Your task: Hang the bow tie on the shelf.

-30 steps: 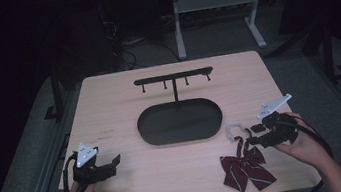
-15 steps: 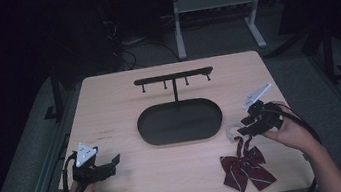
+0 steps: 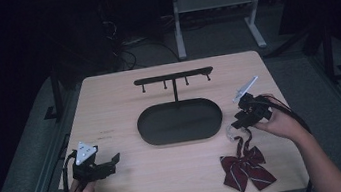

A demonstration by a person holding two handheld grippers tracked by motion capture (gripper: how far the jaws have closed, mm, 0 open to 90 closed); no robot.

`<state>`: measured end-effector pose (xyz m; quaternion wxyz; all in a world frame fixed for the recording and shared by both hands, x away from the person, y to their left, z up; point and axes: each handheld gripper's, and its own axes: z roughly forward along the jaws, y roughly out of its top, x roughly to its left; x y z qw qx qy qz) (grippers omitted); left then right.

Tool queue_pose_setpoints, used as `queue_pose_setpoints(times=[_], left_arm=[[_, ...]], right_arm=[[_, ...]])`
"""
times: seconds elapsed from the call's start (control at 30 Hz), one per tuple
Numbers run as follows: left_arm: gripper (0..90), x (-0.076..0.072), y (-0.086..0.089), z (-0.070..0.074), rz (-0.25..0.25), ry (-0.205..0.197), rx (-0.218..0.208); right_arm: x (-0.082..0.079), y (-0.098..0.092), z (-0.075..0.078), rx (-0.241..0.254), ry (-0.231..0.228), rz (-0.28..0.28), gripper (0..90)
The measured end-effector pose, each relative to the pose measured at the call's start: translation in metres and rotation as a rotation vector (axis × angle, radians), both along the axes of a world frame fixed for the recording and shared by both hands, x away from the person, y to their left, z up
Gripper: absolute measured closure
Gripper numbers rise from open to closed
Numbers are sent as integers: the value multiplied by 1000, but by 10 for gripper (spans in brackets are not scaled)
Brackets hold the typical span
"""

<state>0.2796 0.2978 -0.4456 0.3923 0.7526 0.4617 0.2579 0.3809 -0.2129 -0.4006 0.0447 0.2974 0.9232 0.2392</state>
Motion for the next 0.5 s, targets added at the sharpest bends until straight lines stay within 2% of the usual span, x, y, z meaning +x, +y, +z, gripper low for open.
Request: queue_pose_setpoints(times=[0.2,0.5], left_arm=[[135,0,0,-1,-1,4,2],[135,0,0,-1,-1,8,4]], right_arm=[[11,-1,-8,-30,6,-15,583],[23,-4,-26,-64,47,-52,594]])
